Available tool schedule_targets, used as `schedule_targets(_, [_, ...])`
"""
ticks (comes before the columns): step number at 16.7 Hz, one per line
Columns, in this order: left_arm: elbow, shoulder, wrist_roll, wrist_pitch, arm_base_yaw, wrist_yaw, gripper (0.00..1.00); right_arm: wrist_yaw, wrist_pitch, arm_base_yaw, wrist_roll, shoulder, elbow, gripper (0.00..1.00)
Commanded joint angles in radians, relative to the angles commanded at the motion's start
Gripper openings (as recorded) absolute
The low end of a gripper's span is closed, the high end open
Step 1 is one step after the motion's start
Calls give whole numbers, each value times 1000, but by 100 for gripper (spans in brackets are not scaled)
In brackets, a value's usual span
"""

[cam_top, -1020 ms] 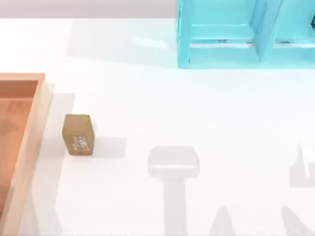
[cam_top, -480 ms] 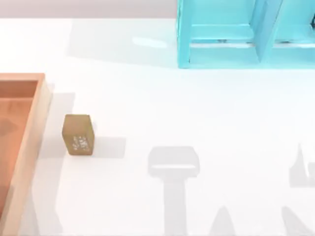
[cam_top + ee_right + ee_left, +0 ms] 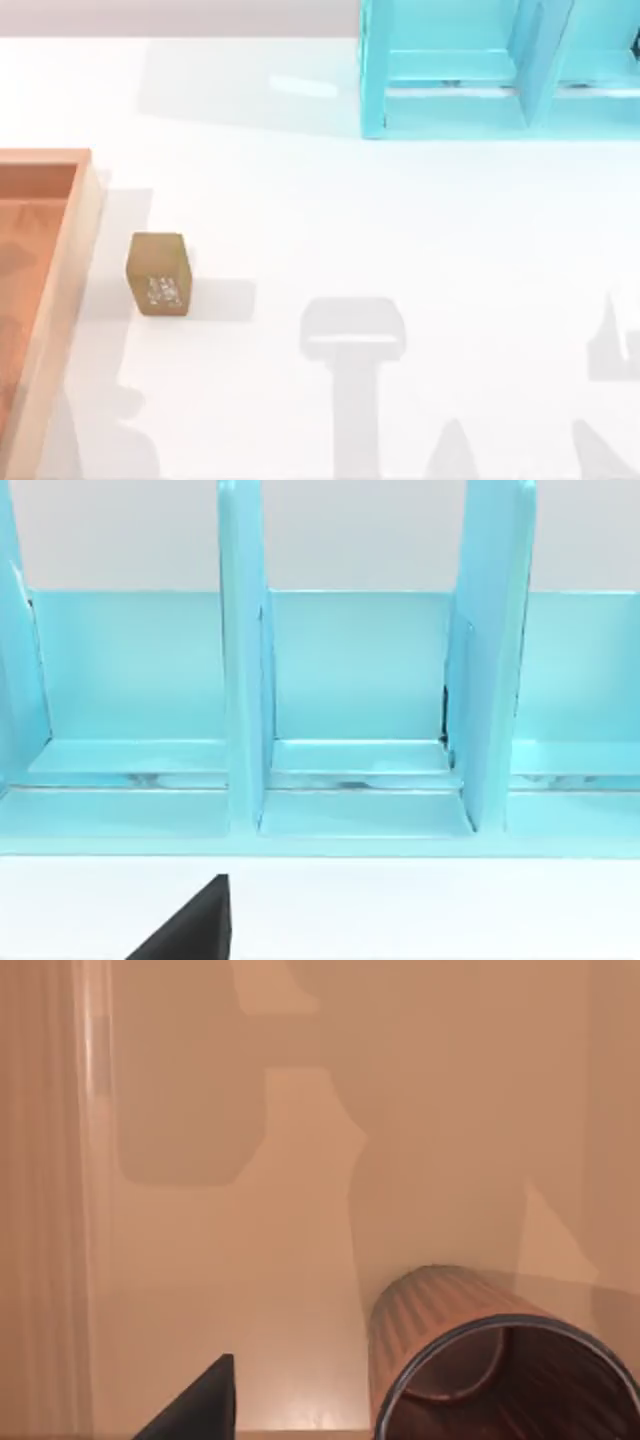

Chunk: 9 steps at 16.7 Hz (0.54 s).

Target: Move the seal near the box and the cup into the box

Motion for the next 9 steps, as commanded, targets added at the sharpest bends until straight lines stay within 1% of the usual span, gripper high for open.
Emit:
schedule_targets(6, [202, -22, -3, -235, -2, -7, 100, 0, 0, 0, 0, 0, 0, 100])
schedule_targets(9, [249, -24, -5, -284, -1, -5, 100, 0, 0, 0, 0, 0, 0, 100])
